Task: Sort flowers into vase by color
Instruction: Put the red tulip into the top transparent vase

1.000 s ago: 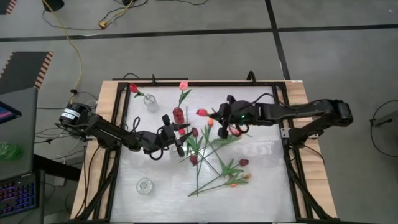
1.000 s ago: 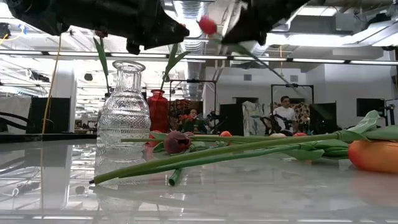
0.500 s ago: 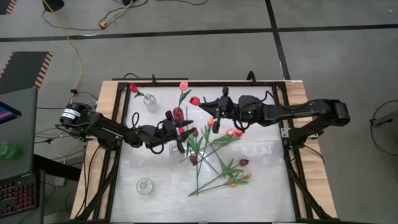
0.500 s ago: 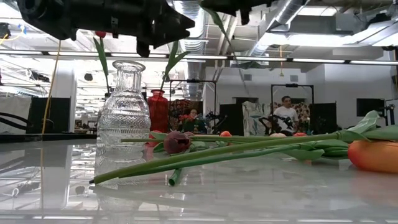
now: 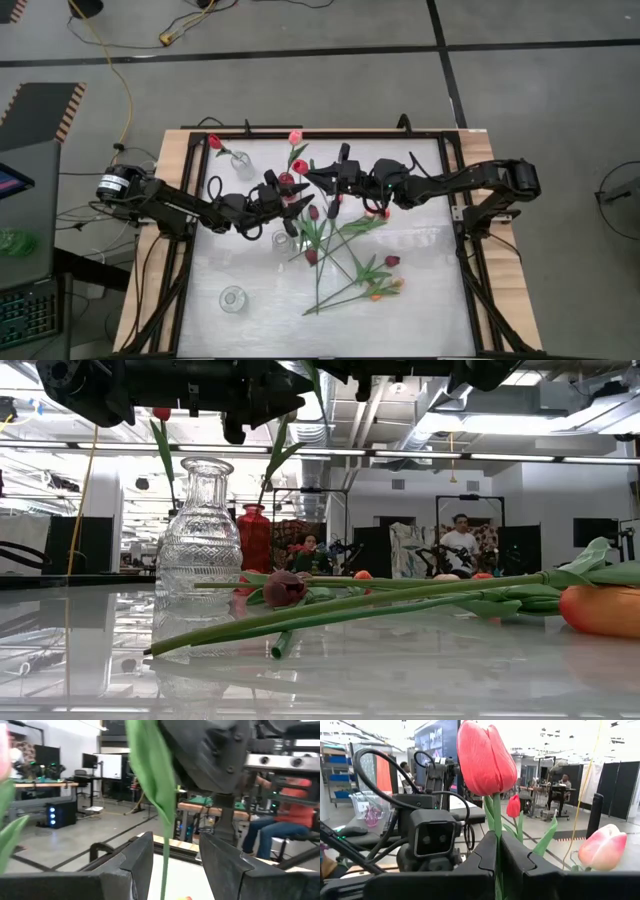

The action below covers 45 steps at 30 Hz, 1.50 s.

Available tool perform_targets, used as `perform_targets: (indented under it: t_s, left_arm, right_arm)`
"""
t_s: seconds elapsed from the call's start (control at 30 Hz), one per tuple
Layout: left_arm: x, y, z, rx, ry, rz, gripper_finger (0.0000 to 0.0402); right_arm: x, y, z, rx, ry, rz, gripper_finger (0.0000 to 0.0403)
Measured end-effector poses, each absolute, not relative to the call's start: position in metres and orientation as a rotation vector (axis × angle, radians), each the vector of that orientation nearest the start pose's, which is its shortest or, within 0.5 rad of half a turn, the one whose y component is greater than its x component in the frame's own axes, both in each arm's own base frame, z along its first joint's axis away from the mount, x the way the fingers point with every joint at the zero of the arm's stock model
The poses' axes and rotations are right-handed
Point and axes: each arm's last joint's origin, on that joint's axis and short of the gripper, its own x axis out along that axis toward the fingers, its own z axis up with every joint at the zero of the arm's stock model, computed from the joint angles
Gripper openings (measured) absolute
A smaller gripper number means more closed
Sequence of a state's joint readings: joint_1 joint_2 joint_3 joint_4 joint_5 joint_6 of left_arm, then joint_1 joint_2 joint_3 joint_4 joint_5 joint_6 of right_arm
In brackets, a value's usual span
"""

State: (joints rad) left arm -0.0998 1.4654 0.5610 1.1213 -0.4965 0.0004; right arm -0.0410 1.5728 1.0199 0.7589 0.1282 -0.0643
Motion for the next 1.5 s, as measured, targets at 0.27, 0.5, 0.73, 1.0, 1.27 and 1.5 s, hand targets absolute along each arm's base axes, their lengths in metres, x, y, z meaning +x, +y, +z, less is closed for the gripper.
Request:
perform_targets:
  t_s: [0.27,0.5,0.73,1.0,1.27,1.5]
  left_arm:
    - [0.282,-0.014,0.232,-0.069,-0.22,0.391,0.0146]
    - [0.281,-0.008,0.236,-0.077,-0.265,0.382,0.0146]
    - [0.289,0.002,0.245,-0.094,-0.28,0.319,0.0146]
    - [0.299,0.004,0.257,-0.031,-0.249,0.333,0.0146]
    - [0.298,0.005,0.256,-0.045,-0.244,0.384,0.0099]
    - [0.298,0.005,0.256,-0.046,-0.244,0.384,0.0011]
  right_arm:
    - [0.355,-0.018,0.311,-0.05,-0.229,-0.173,0.004]
    - [0.355,-0.018,0.312,-0.05,-0.244,-0.173,0.004]
    - [0.355,-0.018,0.312,-0.05,-0.245,-0.173,0.004]
    - [0.355,-0.018,0.312,-0.05,-0.245,-0.173,0.004]
    - [0.355,-0.018,0.312,-0.05,-0.244,-0.173,0.004]
    - [0.355,-0.018,0.312,-0.05,-0.243,-0.173,0.0041]
